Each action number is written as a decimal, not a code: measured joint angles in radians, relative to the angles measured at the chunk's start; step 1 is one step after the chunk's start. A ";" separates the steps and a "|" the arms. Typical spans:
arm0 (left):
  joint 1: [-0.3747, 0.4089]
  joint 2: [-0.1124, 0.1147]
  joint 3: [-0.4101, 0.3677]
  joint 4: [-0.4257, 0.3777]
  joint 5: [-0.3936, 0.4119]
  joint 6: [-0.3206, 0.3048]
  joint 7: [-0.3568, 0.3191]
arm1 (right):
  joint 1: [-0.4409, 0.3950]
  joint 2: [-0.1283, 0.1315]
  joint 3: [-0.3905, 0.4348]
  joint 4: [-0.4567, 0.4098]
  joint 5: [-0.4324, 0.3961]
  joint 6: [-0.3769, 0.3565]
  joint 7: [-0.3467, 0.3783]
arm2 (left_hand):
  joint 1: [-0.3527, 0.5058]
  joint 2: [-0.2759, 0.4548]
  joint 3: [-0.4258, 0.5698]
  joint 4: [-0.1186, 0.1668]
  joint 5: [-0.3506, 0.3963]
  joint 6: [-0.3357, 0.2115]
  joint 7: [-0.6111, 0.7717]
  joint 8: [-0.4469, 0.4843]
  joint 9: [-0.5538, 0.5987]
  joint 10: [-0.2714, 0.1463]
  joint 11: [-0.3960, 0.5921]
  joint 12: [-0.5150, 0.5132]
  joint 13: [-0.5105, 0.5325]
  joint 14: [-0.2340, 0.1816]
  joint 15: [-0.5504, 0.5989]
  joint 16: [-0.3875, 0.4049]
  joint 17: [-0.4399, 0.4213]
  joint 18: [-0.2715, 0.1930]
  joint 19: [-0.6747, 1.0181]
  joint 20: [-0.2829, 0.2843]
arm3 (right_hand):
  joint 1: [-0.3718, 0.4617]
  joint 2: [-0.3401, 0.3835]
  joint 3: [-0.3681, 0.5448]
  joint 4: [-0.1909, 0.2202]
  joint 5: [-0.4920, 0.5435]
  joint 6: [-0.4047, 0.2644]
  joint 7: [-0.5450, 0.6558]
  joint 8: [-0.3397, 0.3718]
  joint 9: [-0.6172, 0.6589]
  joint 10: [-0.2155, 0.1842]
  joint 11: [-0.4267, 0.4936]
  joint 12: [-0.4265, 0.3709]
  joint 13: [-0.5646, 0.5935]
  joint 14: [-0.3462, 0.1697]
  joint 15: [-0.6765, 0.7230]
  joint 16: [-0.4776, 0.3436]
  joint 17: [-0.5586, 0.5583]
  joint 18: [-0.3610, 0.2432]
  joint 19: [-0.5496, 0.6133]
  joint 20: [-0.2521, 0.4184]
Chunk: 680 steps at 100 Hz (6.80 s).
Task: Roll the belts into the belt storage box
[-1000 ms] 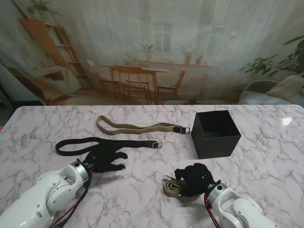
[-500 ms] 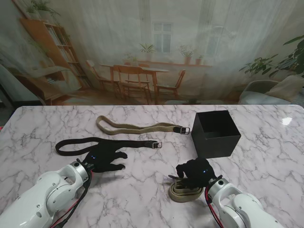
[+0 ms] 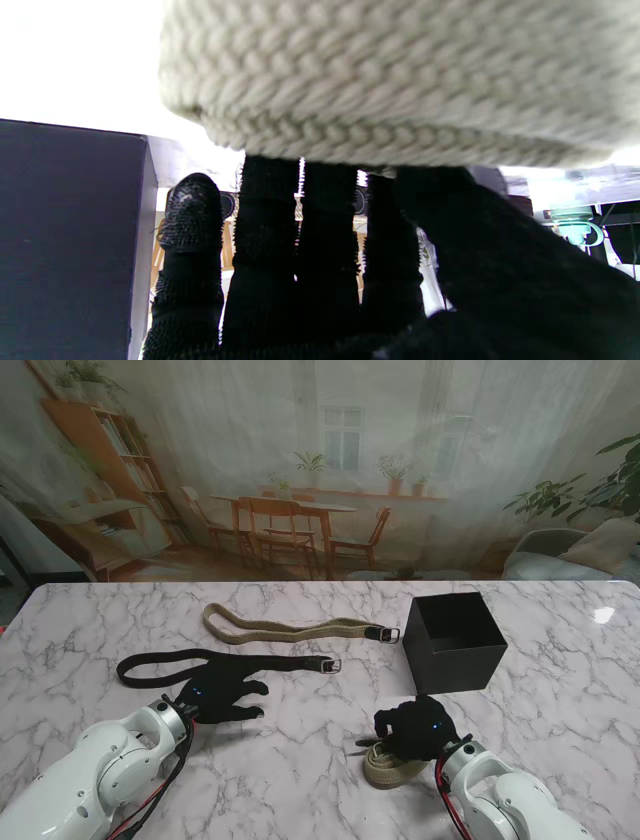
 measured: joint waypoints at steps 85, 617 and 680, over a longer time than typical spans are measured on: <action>-0.005 0.001 0.009 0.002 0.007 0.002 0.002 | -0.069 0.011 0.106 -0.013 -0.091 -0.116 -0.023 | 0.000 0.000 0.000 0.000 0.000 0.000 0.000 0.000 0.000 0.000 0.000 0.000 0.000 0.000 0.000 0.000 0.000 0.000 0.000 0.000 | -0.057 -0.009 0.110 0.056 -0.024 -0.067 -0.034 0.075 -0.585 0.083 -0.113 -0.216 -0.467 0.061 -0.131 -0.196 -0.266 0.008 -0.097 0.052; -0.008 0.000 0.017 0.012 -0.029 -0.006 0.015 | -0.064 0.030 0.153 -0.002 -0.134 -0.037 0.115 | 0.025 0.001 0.000 0.000 -0.092 0.034 -0.053 -0.027 -0.013 0.002 -0.001 0.001 0.000 0.001 0.000 0.015 0.019 0.001 0.000 0.000 | -0.127 0.033 0.021 0.119 -0.329 0.112 -0.471 0.146 -0.742 0.109 -0.198 -0.333 -0.566 0.096 -0.406 -0.394 -0.408 0.228 -0.375 -0.339; -0.126 0.010 0.230 0.029 -0.130 -0.035 -0.067 | -0.057 0.030 0.108 -0.032 -0.103 -0.058 0.161 | -0.005 -0.119 -0.004 0.000 -0.275 0.036 -0.220 -0.163 -0.173 0.089 -0.117 -0.123 0.012 0.012 0.000 0.016 0.043 -0.003 0.023 0.000 | -0.130 0.033 0.008 0.119 -0.328 0.103 -0.471 0.145 -0.742 0.120 -0.208 -0.334 -0.566 0.096 -0.406 -0.388 -0.408 0.228 -0.376 -0.319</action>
